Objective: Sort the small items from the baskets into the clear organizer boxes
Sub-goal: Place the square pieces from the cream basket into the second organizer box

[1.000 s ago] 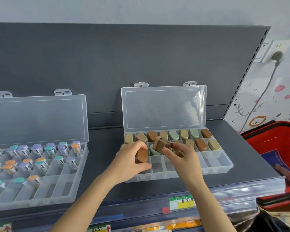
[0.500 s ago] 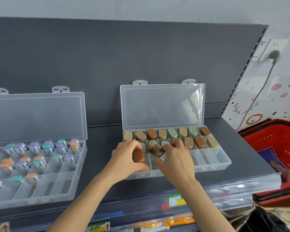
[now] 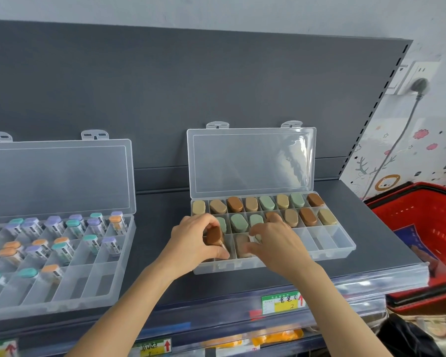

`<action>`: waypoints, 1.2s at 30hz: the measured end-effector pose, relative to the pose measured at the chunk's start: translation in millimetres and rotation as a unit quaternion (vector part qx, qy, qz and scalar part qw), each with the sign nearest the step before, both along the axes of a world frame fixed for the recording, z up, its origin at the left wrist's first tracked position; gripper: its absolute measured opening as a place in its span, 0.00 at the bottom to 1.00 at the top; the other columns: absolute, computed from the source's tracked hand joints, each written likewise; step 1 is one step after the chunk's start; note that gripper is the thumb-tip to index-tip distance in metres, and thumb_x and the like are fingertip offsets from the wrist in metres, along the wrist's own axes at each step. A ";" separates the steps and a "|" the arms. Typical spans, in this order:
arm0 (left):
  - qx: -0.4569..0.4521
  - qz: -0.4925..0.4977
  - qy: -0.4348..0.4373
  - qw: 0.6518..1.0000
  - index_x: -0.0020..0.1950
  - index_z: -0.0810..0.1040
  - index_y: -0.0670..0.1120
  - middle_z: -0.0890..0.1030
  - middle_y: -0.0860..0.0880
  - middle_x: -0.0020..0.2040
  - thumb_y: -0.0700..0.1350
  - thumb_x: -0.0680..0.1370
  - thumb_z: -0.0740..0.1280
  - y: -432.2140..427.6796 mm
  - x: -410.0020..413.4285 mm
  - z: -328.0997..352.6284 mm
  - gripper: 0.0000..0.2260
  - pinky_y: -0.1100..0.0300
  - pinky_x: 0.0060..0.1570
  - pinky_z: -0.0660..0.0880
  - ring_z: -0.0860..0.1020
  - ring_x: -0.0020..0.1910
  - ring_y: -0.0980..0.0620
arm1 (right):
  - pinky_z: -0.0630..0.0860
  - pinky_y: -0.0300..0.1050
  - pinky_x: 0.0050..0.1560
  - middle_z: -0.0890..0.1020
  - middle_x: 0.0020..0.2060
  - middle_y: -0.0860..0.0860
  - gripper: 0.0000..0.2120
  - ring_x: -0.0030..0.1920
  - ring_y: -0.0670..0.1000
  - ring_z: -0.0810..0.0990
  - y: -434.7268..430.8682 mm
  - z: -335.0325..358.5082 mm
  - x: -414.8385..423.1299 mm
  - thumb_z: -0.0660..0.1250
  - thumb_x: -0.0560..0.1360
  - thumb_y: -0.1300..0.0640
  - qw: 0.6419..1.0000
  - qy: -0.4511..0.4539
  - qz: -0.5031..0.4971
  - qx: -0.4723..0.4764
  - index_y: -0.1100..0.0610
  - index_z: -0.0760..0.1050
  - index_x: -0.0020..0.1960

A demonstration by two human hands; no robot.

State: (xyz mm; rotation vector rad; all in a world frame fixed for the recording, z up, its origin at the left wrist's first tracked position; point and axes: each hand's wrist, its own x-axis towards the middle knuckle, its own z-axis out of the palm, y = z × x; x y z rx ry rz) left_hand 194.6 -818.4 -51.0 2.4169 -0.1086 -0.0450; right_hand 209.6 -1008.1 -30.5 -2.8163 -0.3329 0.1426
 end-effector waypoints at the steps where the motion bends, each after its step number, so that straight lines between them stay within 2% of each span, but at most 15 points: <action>1: 0.002 -0.001 0.000 1.000 0.56 0.69 0.58 0.70 0.59 0.54 0.53 0.68 0.76 -0.3 0.4 0.0 0.22 0.57 0.56 0.75 0.71 0.57 0.54 | 0.73 0.45 0.61 0.71 0.64 0.52 0.16 0.59 0.53 0.74 -1.5 -0.5 1.0 0.65 0.77 0.48 1.000 -0.001 0.002 0.006 0.50 0.76 0.63; 4: 0.011 -0.003 0.003 1.000 0.57 0.70 0.57 0.69 0.59 0.54 0.53 0.68 0.77 -2.0 0.4 0.6 0.23 0.55 0.57 0.75 0.71 0.57 0.54 | 0.72 0.43 0.62 0.70 0.65 0.54 0.16 0.60 0.54 0.74 -7.5 -1.8 6.1 0.64 0.78 0.56 0.999 0.003 0.009 0.042 0.51 0.74 0.65; 6: 0.025 -0.008 0.001 1.000 0.58 0.70 0.56 0.69 0.59 0.53 0.54 0.68 0.77 -3.5 0.2 1.7 0.23 0.53 0.58 0.74 0.70 0.57 0.54 | 0.73 0.40 0.57 0.70 0.66 0.53 0.18 0.58 0.54 0.76 -11.1 -0.3 9.1 0.63 0.78 0.60 0.996 0.011 0.004 0.083 0.52 0.72 0.67; 8: 0.060 -0.020 -0.005 0.998 0.59 0.70 0.56 0.69 0.60 0.53 0.55 0.68 0.76 -6.3 0.5 3.3 0.24 0.52 0.59 0.72 0.68 0.56 0.55 | 0.73 0.34 0.48 0.74 0.64 0.52 0.20 0.49 0.49 0.78 -14.2 -0.9 11.2 0.67 0.75 0.60 0.990 0.012 -0.016 0.138 0.52 0.71 0.66; 10: 0.109 -0.038 -0.010 0.993 0.60 0.70 0.55 0.70 0.59 0.55 0.57 0.68 0.75 -9.5 0.8 4.5 0.25 0.52 0.60 0.69 0.66 0.56 0.55 | 0.70 0.29 0.40 0.77 0.56 0.50 0.20 0.42 0.44 0.76 -16.9 -3.3 11.8 0.72 0.72 0.55 0.982 0.007 -0.048 0.180 0.54 0.72 0.62; 11: 0.132 -0.046 -0.011 0.990 0.61 0.70 0.55 0.71 0.58 0.57 0.58 0.68 0.74 -10.5 1.1 4.1 0.26 0.52 0.60 0.68 0.66 0.57 0.54 | 0.70 0.30 0.39 0.77 0.53 0.49 0.19 0.43 0.45 0.76 -18.2 -4.9 11.6 0.72 0.71 0.54 0.979 0.005 -0.063 0.196 0.54 0.73 0.60; 13: 0.161 -0.060 -0.007 0.985 0.63 0.71 0.55 0.71 0.56 0.60 0.60 0.68 0.73 -10.6 1.3 1.7 0.27 0.52 0.61 0.65 0.65 0.61 0.53 | 0.73 0.33 0.43 0.78 0.52 0.50 0.18 0.46 0.48 0.77 -20.6 -7.5 11.1 0.72 0.71 0.54 0.972 -0.002 -0.077 0.220 0.54 0.75 0.60; 15: 0.166 -0.066 0.002 0.984 0.65 0.71 0.55 0.70 0.55 0.62 0.61 0.69 0.72 -9.3 0.9 0.0 0.27 0.52 0.62 0.64 0.64 0.62 0.53 | 0.76 0.36 0.44 0.79 0.50 0.50 0.17 0.46 0.49 0.78 -22.6 -7.8 10.9 0.70 0.72 0.56 0.968 -0.001 -0.076 0.239 0.53 0.77 0.61; 18: 0.162 -0.066 0.008 0.985 0.67 0.72 0.55 0.69 0.55 0.61 0.60 0.70 0.72 -8.0 -0.5 0.0 0.28 0.53 0.63 0.64 0.63 0.62 0.53 | 0.75 0.34 0.38 0.80 0.44 0.46 0.16 0.40 0.46 0.78 -24.5 -8.0 11.1 0.70 0.72 0.56 0.962 0.004 -0.069 0.266 0.53 0.75 0.59; 21: 0.154 -0.055 0.007 0.986 0.69 0.70 0.55 0.69 0.54 0.63 0.59 0.70 0.72 -7.9 -1.5 1.1 0.28 0.53 0.62 0.65 0.63 0.63 0.53 | 0.69 0.30 0.35 0.77 0.40 0.44 0.12 0.39 0.46 0.76 -26.7 -8.4 12.0 0.71 0.71 0.53 0.972 -0.017 -0.048 0.229 0.53 0.74 0.52; 26: 0.133 -0.043 0.002 0.990 0.69 0.70 0.54 0.68 0.54 0.66 0.57 0.71 0.72 -9.7 -1.9 3.1 0.28 0.51 0.65 0.65 0.62 0.65 0.53 | 0.64 0.26 0.40 0.74 0.52 0.47 0.17 0.49 0.47 0.71 -33.2 -4.0 11.0 0.71 0.71 0.50 0.992 -0.005 0.067 0.105 0.51 0.75 0.59; 31: 0.126 -0.041 0.004 0.991 0.69 0.70 0.53 0.68 0.54 0.67 0.57 0.71 0.72 -13.6 -1.9 2.7 0.28 0.51 0.65 0.66 0.62 0.66 0.53 | 0.69 0.33 0.37 0.75 0.48 0.47 0.21 0.45 0.49 0.73 -36.4 5.3 14.2 0.74 0.69 0.48 0.996 -0.012 0.067 0.051 0.53 0.72 0.58; 34: 0.122 -0.040 0.004 0.992 0.69 0.71 0.54 0.68 0.54 0.67 0.57 0.71 0.72 -15.6 -1.6 3.8 0.27 0.50 0.65 0.66 0.62 0.66 0.53 | 0.74 0.38 0.45 0.75 0.52 0.50 0.23 0.47 0.50 0.74 -35.3 0.9 16.0 0.73 0.69 0.45 0.995 0.000 0.103 -0.003 0.54 0.74 0.59; 36: 0.122 -0.042 0.004 0.992 0.68 0.71 0.53 0.69 0.54 0.67 0.57 0.71 0.72 -16.8 -1.8 4.7 0.27 0.50 0.65 0.66 0.62 0.66 0.53 | 0.73 0.39 0.46 0.74 0.53 0.51 0.23 0.49 0.51 0.75 -35.1 -4.1 16.3 0.72 0.70 0.44 0.992 0.006 0.121 -0.022 0.54 0.75 0.60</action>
